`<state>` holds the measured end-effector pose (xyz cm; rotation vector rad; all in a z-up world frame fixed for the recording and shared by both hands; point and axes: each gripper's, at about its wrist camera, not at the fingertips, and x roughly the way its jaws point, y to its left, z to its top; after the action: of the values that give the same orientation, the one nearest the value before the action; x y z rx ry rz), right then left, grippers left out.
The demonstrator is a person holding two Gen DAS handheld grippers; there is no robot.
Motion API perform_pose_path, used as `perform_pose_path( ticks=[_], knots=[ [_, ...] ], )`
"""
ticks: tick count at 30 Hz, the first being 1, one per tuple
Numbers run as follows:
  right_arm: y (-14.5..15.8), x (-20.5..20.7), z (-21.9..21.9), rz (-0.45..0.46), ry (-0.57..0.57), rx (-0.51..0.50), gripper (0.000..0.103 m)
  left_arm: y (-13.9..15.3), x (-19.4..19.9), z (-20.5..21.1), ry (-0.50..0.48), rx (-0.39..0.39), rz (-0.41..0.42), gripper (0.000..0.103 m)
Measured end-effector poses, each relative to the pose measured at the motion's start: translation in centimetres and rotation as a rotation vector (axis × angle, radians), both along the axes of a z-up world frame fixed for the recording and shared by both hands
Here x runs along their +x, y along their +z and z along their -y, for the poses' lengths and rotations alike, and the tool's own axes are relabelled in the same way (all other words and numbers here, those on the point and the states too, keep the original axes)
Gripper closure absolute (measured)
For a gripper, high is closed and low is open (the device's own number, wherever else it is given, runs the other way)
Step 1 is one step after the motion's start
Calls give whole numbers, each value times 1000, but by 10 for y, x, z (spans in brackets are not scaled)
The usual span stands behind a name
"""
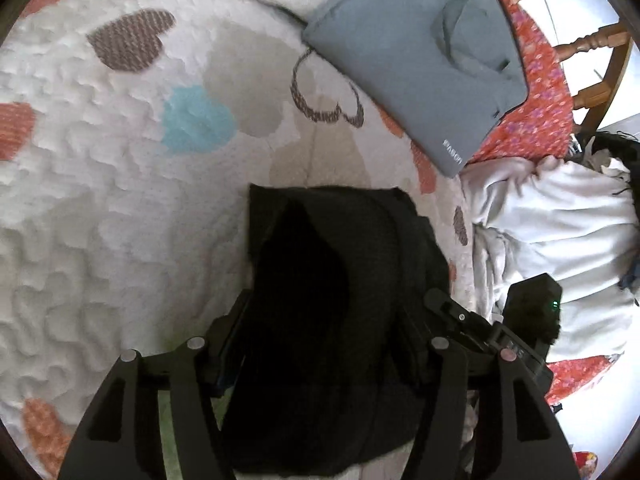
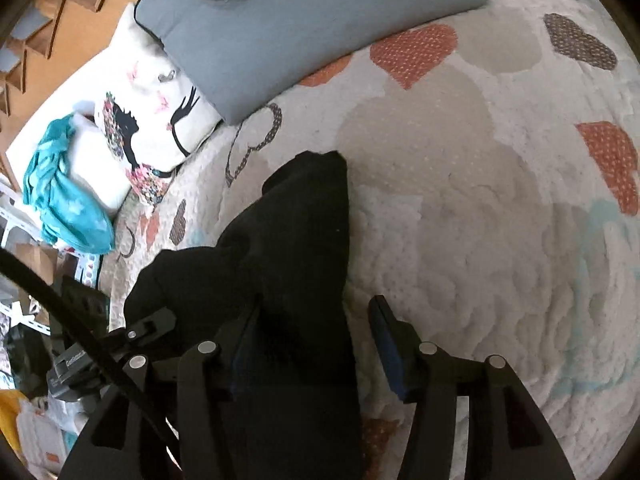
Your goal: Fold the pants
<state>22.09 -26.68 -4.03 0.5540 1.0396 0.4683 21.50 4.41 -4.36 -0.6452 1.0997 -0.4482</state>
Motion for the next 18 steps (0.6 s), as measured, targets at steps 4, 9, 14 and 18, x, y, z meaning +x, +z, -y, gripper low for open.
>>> perform_pose_path(
  ticks=[4,9,14,18],
  knots=[
    [31,-21,16,96,-45,13,44,27,-14,-31,73,-30,48,42],
    [57,-59,8,179,15,60,44,58,-13,-26,92,-45,125,42],
    [49,-92,-24,201,107,52,44,55,7,23,20,63,133,42],
    [16,-94,-34,147,127,33,44,31,30,41,34,213,93,40]
  ],
)
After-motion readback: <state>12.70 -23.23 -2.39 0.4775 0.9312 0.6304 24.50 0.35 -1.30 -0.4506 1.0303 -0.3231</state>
